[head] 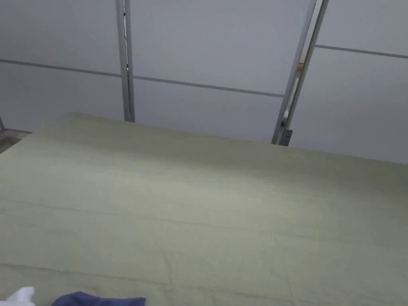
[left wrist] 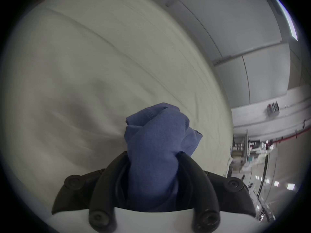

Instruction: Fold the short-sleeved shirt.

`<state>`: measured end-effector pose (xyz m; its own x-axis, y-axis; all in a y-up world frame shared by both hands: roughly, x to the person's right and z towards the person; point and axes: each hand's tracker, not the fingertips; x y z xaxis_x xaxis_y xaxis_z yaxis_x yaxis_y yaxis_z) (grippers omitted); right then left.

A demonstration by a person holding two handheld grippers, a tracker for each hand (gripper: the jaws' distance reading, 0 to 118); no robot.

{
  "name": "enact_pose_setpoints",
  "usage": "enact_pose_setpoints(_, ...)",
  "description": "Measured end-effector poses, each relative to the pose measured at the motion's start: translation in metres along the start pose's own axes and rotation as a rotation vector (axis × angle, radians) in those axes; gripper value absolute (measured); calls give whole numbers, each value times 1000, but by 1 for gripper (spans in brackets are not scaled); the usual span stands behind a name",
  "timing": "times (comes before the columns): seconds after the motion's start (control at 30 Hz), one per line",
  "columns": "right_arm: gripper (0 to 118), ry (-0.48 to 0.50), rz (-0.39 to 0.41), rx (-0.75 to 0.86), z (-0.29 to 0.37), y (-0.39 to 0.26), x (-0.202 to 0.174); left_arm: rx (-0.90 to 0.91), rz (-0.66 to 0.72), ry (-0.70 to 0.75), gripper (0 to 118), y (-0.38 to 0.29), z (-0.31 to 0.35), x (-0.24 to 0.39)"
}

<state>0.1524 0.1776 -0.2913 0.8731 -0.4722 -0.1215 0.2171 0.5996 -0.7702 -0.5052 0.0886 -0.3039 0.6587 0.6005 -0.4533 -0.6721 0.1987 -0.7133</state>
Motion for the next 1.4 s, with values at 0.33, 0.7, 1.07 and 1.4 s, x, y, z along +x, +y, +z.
enact_pose_setpoints(0.33,2,82,86,-77,-45,2,-57,147,-88,272,56,21,36,-46)
enact_pose_setpoints(0.7,2,121,123,-30,-14,-6,-57,430,-430,303,27,-56,86,92)
enact_pose_setpoints(1.07,2,-76,134,136,66,-21,-13,154,-623,72,6,-195,-17,238)
enact_pose_setpoints(1.4,2,-250,350,610,152,28,-31,847,-989,28,6,-254,69,402)
